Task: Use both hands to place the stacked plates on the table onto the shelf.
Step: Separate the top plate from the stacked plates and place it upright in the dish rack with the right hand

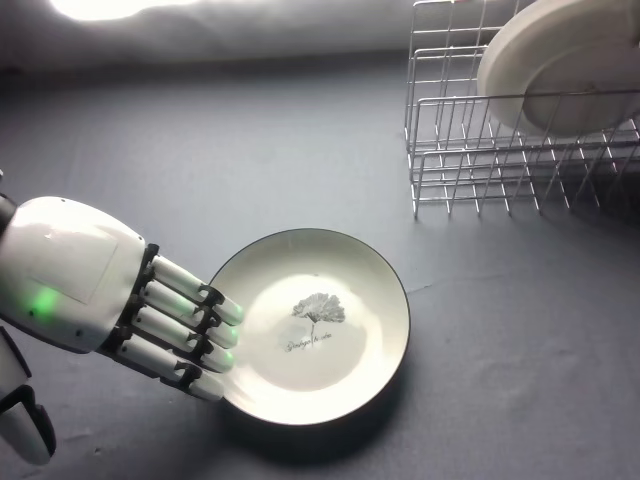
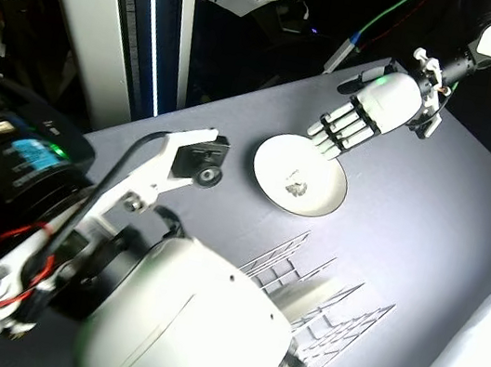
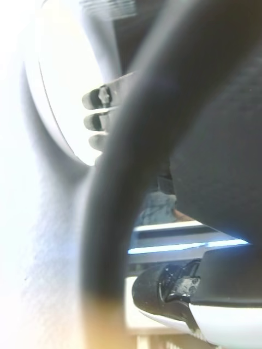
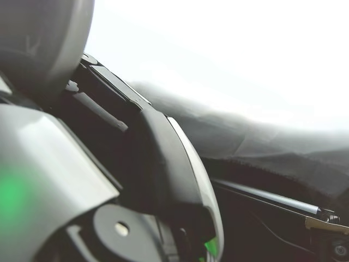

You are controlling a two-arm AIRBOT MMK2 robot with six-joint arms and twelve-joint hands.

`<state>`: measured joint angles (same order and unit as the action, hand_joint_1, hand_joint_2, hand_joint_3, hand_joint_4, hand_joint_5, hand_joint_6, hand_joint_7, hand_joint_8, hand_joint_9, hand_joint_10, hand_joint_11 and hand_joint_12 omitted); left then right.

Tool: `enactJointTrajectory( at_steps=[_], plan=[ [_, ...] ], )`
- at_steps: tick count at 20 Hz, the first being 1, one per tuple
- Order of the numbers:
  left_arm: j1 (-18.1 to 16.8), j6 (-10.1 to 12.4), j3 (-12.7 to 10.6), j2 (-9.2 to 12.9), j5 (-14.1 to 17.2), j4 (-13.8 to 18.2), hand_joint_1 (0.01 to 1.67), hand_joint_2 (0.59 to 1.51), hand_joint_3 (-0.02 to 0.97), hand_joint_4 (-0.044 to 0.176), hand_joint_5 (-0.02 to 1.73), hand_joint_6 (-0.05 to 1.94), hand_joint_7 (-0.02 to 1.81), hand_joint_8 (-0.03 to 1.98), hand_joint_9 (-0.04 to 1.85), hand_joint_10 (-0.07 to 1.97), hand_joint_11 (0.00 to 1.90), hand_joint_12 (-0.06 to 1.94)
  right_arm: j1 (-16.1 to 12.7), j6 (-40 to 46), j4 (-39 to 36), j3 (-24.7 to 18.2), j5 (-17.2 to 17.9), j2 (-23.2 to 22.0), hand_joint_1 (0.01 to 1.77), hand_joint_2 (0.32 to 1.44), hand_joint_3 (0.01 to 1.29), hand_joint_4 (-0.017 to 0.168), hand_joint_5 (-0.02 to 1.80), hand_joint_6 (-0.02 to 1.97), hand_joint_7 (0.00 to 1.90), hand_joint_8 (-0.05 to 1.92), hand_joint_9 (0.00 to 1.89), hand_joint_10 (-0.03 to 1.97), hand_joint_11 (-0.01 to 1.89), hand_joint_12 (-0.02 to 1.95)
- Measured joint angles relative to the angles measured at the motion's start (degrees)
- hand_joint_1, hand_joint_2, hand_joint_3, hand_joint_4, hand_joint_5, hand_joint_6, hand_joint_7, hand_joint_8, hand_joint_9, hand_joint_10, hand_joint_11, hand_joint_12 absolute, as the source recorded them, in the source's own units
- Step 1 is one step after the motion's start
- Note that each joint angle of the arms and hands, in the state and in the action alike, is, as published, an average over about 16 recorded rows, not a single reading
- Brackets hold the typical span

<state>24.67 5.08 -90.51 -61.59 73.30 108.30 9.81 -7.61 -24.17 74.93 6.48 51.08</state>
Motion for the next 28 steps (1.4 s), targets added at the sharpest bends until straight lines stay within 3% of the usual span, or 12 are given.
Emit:
enactJointTrajectory(
  at_steps=[8,12,15,21,28],
  plan=[
    [0.7,2.0,-0.3,-0.7,-1.3,0.7,0.02,1.117,0.019,0.002,0.01,0.00,0.00,0.00,0.02,0.00,0.01,0.00,1.8,-0.3,-2.2,-0.8,2.1,-0.1,1.25,1.09,0.01,-0.005,0.74,0.52,0.83,0.47,0.75,0.46,0.46,1.25],
    [0.8,3.8,-0.9,-1.3,-1.8,0.8,0.02,1.117,0.019,0.007,0.01,-0.01,0.00,0.00,0.02,0.00,0.01,0.00,1.5,-0.6,-5.5,-1.5,4.3,0.3,1.18,1.10,0.01,-0.005,0.64,0.25,0.71,0.22,0.65,0.18,0.29,1.22],
    [0.7,5.2,-1.3,-1.8,-2.3,0.8,0.02,1.119,0.019,0.010,0.00,-0.01,-0.01,0.00,0.02,0.00,0.01,0.00,0.7,-0.8,-9.5,-2.0,6.4,0.8,1.13,1.09,0.01,-0.005,0.54,0.06,0.58,0.04,0.54,0.10,0.19,1.13],
    [-0.5,8.2,-1.9,-2.5,-4.0,0.9,0.02,1.115,0.020,0.015,0.00,-0.01,-0.01,0.00,0.02,0.00,0.01,0.00,-1.0,-1.6,-20.9,-3.1,12.8,2.0,1.01,1.06,0.01,-0.005,0.30,0.03,0.30,0.02,0.28,0.03,0.05,0.82],
    [-2.7,10.2,-1.7,-2.3,-6.1,0.1,0.02,1.109,0.019,0.007,0.01,0.00,0.01,0.00,0.02,0.00,0.01,0.00,-0.4,-3.5,-35.3,-4.6,24.4,3.1,0.88,0.98,0.01,0.001,0.08,0.03,0.06,0.01,0.07,0.02,0.01,0.35]
  ],
)
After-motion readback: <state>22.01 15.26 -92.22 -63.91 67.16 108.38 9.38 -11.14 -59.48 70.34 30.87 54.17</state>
